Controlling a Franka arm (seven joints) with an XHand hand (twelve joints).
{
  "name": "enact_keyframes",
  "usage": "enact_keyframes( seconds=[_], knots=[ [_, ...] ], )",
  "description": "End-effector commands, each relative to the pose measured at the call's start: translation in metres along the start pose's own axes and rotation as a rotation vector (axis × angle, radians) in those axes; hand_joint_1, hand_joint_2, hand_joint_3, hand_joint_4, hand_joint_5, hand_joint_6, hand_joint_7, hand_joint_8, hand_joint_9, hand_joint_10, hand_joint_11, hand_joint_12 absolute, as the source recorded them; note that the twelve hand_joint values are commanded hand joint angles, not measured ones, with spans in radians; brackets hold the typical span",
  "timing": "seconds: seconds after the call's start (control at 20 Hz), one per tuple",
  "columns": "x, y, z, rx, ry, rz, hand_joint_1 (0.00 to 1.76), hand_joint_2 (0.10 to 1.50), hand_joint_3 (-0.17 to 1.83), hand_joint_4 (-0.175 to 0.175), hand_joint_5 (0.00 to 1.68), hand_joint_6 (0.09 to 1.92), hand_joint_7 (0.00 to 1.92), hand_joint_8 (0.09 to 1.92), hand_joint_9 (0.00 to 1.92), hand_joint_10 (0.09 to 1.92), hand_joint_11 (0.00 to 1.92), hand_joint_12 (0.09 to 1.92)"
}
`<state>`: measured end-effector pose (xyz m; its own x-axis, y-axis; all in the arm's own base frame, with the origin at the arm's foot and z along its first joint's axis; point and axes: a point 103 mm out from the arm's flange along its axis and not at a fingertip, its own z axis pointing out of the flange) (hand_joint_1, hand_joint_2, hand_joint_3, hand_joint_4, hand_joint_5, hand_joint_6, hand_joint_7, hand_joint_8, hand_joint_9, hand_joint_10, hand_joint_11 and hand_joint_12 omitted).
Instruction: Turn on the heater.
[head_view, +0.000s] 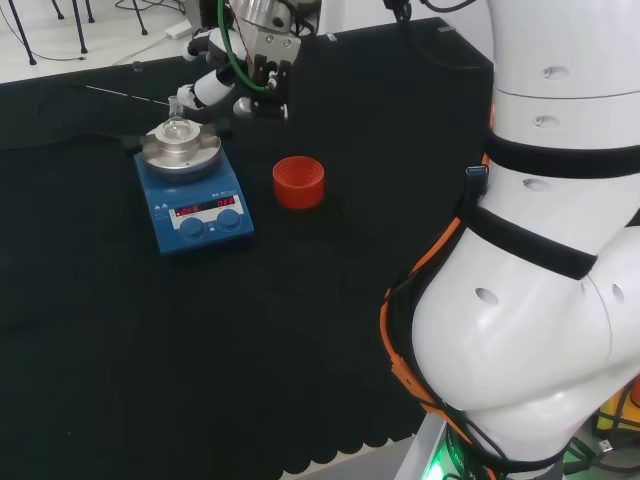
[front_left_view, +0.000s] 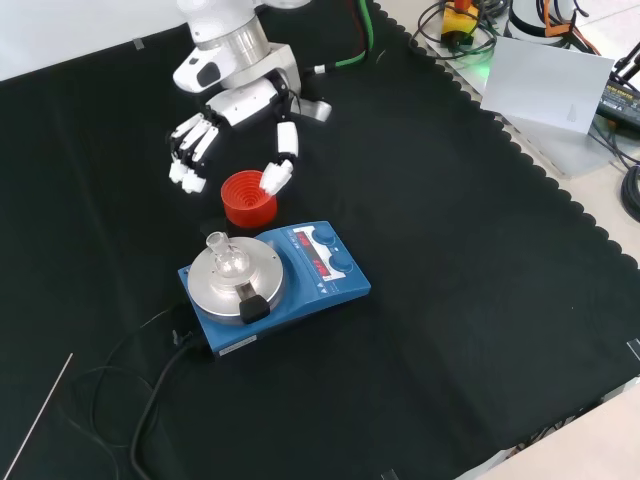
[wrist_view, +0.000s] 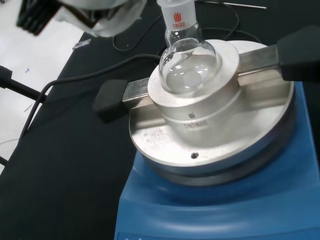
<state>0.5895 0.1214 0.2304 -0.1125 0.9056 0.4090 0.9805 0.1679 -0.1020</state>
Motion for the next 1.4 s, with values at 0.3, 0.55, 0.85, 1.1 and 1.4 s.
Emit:
enact_keyframes(
  seconds=[0.3, 0.55, 0.85, 1.1, 1.4],
  knots=[
    [-0.001, -0.048, -0.02, 0.013, -0.045, 0.006, 0.82, 0.59, 0.67, -0.001, 0.41, 0.17, 0.13, 0.53, 0.3, 0.65, 0.0, 1.22],
    [0.001, -0.073, -0.02, 0.051, -0.082, 0.019, 0.82, 0.59, 0.67, 0.009, 0.4, 0.12, 0.2, 0.56, 0.43, 0.66, 0.05, 1.36],
    [0.004, -0.105, -0.018, 0.109, -0.122, 0.052, 0.96, 0.59, 0.77, 0.015, 0.35, 0.09, 0.61, 0.62, 0.89, 0.54, 0.48, 1.3],
    [0.01, -0.128, -0.015, 0.179, -0.141, 0.089, 1.03, 0.59, 0.84, 0.014, 0.33, 0.09, 0.75, 0.62, 1.05, 0.49, 0.68, 1.25],
    [0.022, -0.15, -0.007, 0.229, -0.201, 0.092, 1.04, 0.59, 0.87, 0.011, 0.33, 0.09, 0.82, 0.64, 1.13, 0.47, 0.76, 1.22]
  ],
)
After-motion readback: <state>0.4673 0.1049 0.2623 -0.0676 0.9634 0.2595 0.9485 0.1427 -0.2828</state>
